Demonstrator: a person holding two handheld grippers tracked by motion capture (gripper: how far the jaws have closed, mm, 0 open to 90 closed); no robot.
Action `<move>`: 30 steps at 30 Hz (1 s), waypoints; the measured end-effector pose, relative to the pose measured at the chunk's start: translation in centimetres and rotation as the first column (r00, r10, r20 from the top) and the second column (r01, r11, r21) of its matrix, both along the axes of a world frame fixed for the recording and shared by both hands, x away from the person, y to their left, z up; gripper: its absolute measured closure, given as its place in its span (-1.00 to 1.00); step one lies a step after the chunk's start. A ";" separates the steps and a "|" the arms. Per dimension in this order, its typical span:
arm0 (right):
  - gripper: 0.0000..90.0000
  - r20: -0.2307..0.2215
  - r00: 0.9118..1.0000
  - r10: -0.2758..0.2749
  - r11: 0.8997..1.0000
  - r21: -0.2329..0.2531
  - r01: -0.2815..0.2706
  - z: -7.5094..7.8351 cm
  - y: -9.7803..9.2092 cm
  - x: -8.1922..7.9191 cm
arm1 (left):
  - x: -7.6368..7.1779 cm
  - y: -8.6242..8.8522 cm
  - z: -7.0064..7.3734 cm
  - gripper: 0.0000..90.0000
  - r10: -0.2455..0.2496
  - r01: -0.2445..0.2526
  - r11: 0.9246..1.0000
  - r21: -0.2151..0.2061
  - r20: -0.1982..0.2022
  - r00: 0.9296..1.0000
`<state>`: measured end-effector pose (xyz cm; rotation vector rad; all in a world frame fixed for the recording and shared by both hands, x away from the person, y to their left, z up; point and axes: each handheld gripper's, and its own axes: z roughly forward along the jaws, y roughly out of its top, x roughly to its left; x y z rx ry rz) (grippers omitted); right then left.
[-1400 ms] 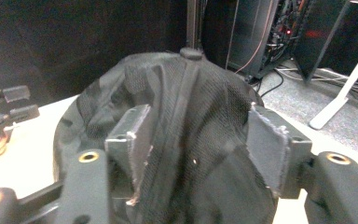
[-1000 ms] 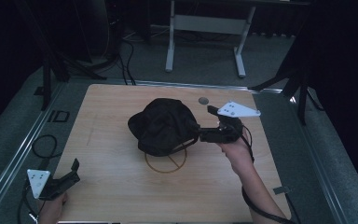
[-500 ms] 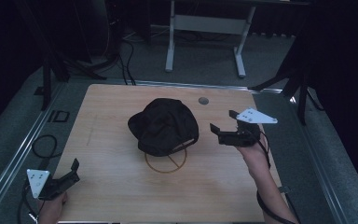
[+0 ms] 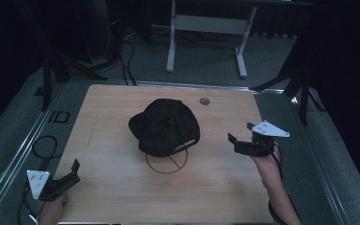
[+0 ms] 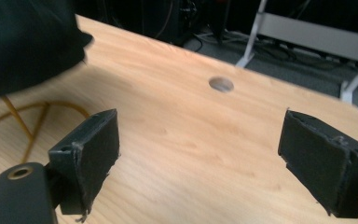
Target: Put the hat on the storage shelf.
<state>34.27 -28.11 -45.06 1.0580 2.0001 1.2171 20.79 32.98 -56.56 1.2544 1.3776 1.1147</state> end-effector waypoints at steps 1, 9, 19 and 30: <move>-0.73 -0.001 1.000 -0.011 1.000 -0.004 0.011 -0.5 -0.4 -0.1 | 0.0 0.0 0.0 -0.99 0.000 0.000 1.000 0.000 0.001 1.000; -0.72 -0.050 0.995 -0.084 0.996 -0.002 0.084 -4.3 -3.3 -0.5 | 0.0 0.0 0.0 -0.99 0.001 -0.001 1.000 0.003 -0.001 1.000; -0.71 -0.072 0.976 -0.207 0.978 0.006 0.208 -7.6 -6.4 -1.6 | 0.0 0.0 0.0 -0.99 0.000 0.000 1.000 0.003 0.000 1.000; -0.70 -0.091 0.947 -0.309 0.949 0.027 0.313 -9.2 -9.3 -3.4 | 0.0 0.0 0.0 -0.99 0.001 -0.001 1.000 0.004 -0.001 1.000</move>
